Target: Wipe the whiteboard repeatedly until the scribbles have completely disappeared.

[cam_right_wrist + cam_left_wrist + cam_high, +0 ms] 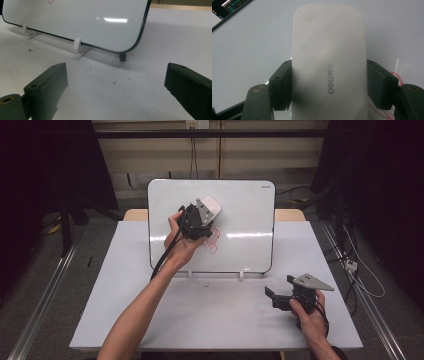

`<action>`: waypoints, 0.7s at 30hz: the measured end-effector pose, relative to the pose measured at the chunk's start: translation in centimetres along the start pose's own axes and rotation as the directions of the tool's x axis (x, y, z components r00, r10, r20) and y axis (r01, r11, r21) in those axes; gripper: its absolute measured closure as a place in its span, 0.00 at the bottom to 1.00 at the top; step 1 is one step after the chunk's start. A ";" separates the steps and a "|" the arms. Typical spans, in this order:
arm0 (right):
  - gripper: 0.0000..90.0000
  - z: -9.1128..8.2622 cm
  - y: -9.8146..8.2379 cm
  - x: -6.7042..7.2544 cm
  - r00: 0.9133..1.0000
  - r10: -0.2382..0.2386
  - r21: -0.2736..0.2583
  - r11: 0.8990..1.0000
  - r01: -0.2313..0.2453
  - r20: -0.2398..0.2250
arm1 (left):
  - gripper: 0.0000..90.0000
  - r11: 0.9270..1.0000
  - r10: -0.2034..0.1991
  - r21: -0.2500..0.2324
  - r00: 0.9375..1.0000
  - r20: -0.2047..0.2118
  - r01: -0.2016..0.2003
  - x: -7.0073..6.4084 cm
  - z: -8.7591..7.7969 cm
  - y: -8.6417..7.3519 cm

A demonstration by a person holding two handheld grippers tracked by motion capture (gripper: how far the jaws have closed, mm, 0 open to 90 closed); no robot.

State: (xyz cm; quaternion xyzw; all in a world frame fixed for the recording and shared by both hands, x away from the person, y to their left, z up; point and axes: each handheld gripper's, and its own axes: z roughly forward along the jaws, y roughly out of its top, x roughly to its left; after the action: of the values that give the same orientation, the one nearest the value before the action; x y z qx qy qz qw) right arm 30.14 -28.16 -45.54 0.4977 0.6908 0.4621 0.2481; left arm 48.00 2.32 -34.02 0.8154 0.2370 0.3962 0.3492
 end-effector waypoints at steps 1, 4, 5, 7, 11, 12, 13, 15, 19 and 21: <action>0.05 0.0 0.0 0.0 1.000 -0.001 -0.001 1.000 0.001 0.000 | 0.35 1.000 -0.005 0.000 1.000 0.001 0.005 -0.3 0.0 -0.1; 0.05 0.0 0.0 0.0 1.000 0.000 -0.001 1.000 0.000 0.002 | 0.35 1.000 0.012 0.000 1.000 0.011 -0.012 -0.8 0.0 -0.3; 0.05 0.0 0.0 0.0 1.000 0.001 -0.002 1.000 -0.001 0.003 | 0.35 1.000 0.011 -0.003 1.000 0.014 -0.011 -1.1 0.0 -0.4; 0.05 0.0 0.0 0.0 1.000 0.000 -0.002 1.000 0.000 0.002 | 0.35 1.000 0.022 -0.001 1.000 0.016 -0.022 -1.5 -0.1 -0.6; 0.05 0.0 0.0 0.0 1.000 0.000 -0.002 1.000 0.000 0.001 | 0.35 1.000 0.029 -0.003 0.999 0.020 -0.029 -2.1 -0.2 -0.8; 0.05 0.0 0.0 0.0 1.000 -0.001 -0.003 1.000 0.001 0.001 | 0.35 0.999 0.033 -0.004 0.999 0.025 -0.033 -2.3 -0.1 -0.9; 0.05 0.0 0.0 0.0 1.000 0.001 -0.002 1.000 -0.001 0.001 | 0.35 0.999 0.038 -0.001 0.999 0.028 -0.038 -2.6 -0.2 -1.0; 0.05 0.0 0.0 0.0 1.000 0.000 -0.002 1.000 0.000 0.001 | 0.35 0.999 0.052 0.001 0.998 0.029 -0.052 -2.9 -0.3 -1.1; 0.05 0.0 0.0 0.0 1.000 0.000 -0.001 1.000 0.000 0.001 | 0.35 0.998 0.057 -0.007 0.998 0.038 -0.056 -3.7 -0.3 -1.6; 0.05 0.0 0.0 0.0 1.000 -0.001 -0.001 1.000 0.001 0.000 | 0.35 0.998 0.067 -0.008 0.997 0.044 -0.066 -4.2 -0.4 -1.7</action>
State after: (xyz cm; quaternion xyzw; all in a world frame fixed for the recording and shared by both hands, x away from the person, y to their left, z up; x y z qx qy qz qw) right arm 30.15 -28.11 -45.55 0.4970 0.6909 0.4624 0.2485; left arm 45.09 0.83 -37.15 0.8304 0.2007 0.3900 0.3436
